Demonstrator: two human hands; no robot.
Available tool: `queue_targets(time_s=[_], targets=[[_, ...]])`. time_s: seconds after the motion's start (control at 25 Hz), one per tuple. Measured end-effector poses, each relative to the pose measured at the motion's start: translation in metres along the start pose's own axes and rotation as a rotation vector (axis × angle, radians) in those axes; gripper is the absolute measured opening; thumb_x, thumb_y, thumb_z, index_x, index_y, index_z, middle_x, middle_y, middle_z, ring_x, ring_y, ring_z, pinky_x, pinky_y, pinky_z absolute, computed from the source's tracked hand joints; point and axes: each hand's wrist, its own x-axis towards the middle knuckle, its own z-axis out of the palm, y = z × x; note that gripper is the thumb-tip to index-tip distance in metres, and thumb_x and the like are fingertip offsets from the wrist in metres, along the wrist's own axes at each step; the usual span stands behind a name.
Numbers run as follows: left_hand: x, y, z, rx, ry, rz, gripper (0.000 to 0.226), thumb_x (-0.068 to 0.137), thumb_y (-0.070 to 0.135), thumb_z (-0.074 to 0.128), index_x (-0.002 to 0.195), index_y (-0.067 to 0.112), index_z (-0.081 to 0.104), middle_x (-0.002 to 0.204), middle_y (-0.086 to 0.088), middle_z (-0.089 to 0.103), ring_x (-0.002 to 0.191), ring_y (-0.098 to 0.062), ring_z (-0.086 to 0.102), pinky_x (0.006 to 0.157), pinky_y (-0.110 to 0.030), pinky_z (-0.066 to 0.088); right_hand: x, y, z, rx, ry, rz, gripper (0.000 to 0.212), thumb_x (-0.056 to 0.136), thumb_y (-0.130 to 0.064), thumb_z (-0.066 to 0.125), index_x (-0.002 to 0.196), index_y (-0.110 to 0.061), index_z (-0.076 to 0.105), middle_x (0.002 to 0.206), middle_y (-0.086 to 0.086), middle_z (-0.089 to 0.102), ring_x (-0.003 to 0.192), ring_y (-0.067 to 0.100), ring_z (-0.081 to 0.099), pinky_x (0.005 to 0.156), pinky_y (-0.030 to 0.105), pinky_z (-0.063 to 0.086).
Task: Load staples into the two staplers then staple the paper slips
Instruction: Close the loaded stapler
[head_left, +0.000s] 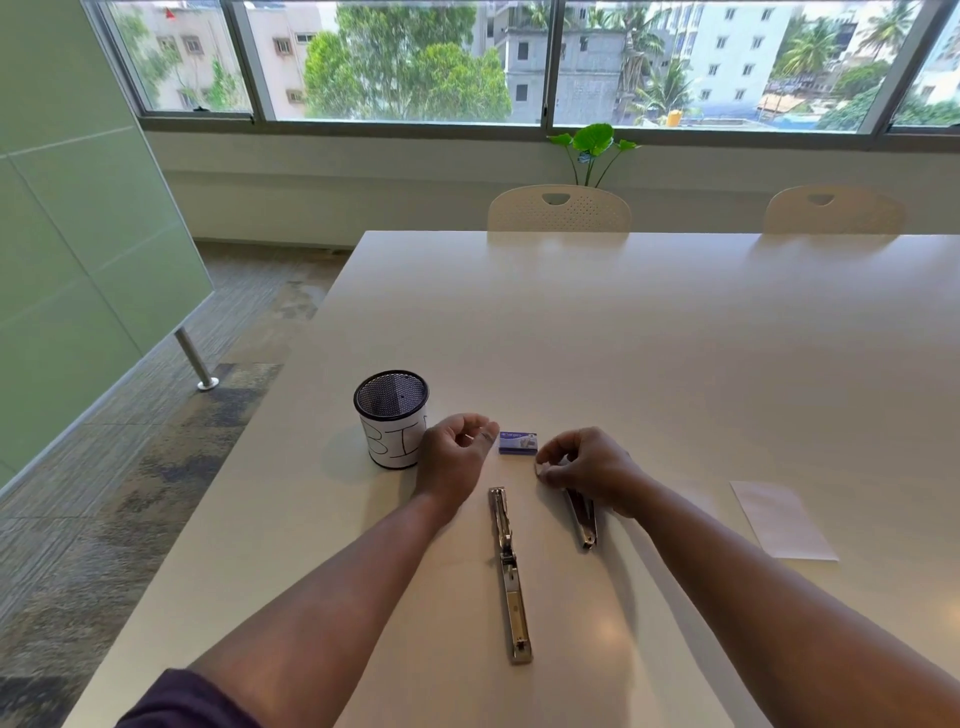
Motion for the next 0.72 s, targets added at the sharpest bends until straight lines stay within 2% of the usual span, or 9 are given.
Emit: queue_targets(time_s=[0.08,0.12,0.24,0.4,0.52,0.64,0.72], targets=[[-0.011,-0.002,-0.006,-0.075,-0.025,-0.007,0.005,0.091,0.024,0.075,0.087,0.023,0.076,0.084,-0.003,0.078,0.073,-0.008,0.064,0.072,-0.025,0.055,-0.005,-0.001,0.000,0.011,0.064,-0.046,0.008,0.080,-0.037,0.082,0.086,-0.036,0.075,0.096,-0.014,0.069,0.100,0.016,0.061,0.100,0.051,0.046],[-0.018,-0.002,-0.008,-0.098,-0.044,-0.004,0.006,0.092,0.023,0.074,0.086,0.025,0.077,0.084,0.000,0.079,0.074,-0.005,0.066,0.072,-0.021,0.055,-0.007,-0.003,0.000,0.010,0.102,-0.076,0.009,0.081,-0.039,0.082,0.086,-0.037,0.074,0.098,-0.015,0.069,0.101,0.013,0.060,0.099,0.046,0.043],[-0.035,0.001,-0.016,-0.170,-0.123,-0.015,0.007,0.092,0.018,0.075,0.094,0.024,0.079,0.089,0.004,0.080,0.081,-0.004,0.071,0.076,-0.015,0.054,-0.018,-0.015,0.004,-0.068,0.182,-0.194,0.011,0.081,-0.041,0.080,0.089,-0.038,0.074,0.100,-0.018,0.070,0.099,0.007,0.057,0.090,0.037,0.030],[-0.051,0.010,-0.024,-0.269,-0.242,-0.071,0.011,0.091,0.010,0.073,0.099,0.016,0.079,0.091,-0.001,0.080,0.083,-0.009,0.072,0.079,-0.018,0.055,-0.034,-0.031,0.016,-0.143,0.210,-0.349,0.010,0.081,-0.039,0.079,0.090,-0.039,0.075,0.097,-0.018,0.068,0.104,0.009,0.053,0.091,0.037,0.027],[-0.060,0.013,-0.028,-0.292,-0.296,-0.087,0.011,0.092,0.007,0.071,0.101,0.006,0.078,0.084,0.000,0.078,0.076,-0.006,0.069,0.072,-0.017,0.054,-0.043,-0.034,0.024,-0.187,0.240,-0.416,0.015,0.081,-0.045,0.079,0.094,-0.039,0.075,0.100,-0.019,0.068,0.106,0.007,0.050,0.088,0.035,0.024],[-0.062,0.014,-0.034,-0.245,-0.292,-0.094,0.013,0.092,0.007,0.071,0.102,0.005,0.077,0.086,-0.005,0.078,0.075,-0.006,0.065,0.068,-0.018,0.052,-0.051,-0.033,0.029,-0.190,0.255,-0.464,0.019,0.083,-0.045,0.078,0.100,-0.038,0.075,0.104,-0.020,0.066,0.105,0.007,0.052,0.091,0.037,0.028],[-0.063,0.014,-0.038,-0.222,-0.283,-0.086,0.012,0.092,0.007,0.070,0.101,0.005,0.077,0.090,-0.009,0.078,0.077,-0.009,0.066,0.069,-0.019,0.052,-0.059,-0.029,0.034,-0.084,0.271,-0.512,0.021,0.084,-0.031,0.078,0.105,-0.030,0.075,0.105,-0.015,0.066,0.097,0.010,0.058,0.091,0.040,0.042]])
